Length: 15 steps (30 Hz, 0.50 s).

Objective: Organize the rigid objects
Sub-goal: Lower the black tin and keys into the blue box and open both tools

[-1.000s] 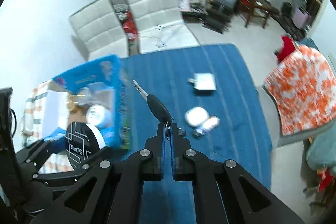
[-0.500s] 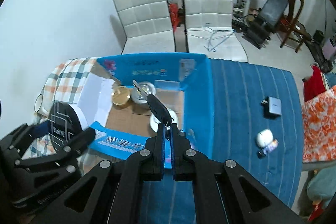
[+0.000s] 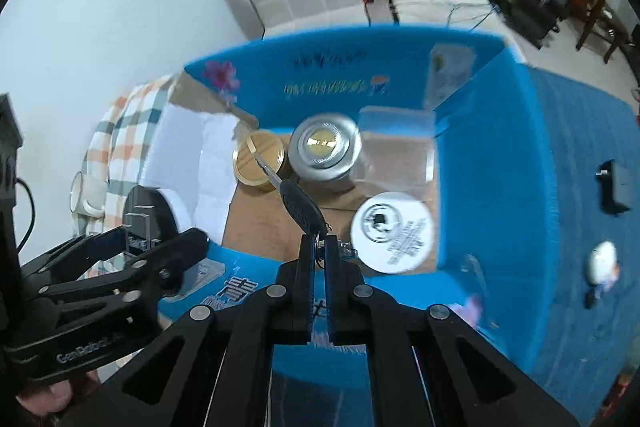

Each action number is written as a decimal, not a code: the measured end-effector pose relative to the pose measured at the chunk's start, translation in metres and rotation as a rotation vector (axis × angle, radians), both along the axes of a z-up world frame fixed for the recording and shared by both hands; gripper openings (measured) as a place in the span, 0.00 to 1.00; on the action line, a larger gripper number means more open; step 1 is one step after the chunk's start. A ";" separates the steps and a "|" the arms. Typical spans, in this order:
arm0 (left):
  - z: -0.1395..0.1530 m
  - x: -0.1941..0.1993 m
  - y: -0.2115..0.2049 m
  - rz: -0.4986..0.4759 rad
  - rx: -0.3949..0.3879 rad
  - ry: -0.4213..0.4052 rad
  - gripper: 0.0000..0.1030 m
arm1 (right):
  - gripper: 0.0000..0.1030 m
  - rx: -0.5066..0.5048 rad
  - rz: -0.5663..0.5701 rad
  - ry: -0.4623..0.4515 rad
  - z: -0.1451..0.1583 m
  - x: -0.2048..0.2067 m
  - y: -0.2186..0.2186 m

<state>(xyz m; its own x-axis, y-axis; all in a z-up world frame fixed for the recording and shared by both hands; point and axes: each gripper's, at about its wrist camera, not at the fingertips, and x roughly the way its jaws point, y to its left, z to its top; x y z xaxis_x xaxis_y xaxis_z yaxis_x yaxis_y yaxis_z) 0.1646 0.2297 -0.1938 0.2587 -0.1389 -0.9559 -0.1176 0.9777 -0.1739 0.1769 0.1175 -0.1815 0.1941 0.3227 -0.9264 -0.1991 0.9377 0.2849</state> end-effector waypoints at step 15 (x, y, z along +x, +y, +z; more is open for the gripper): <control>-0.047 0.023 0.009 0.009 -0.092 0.108 0.71 | 0.05 0.100 0.028 0.135 -0.046 0.035 0.019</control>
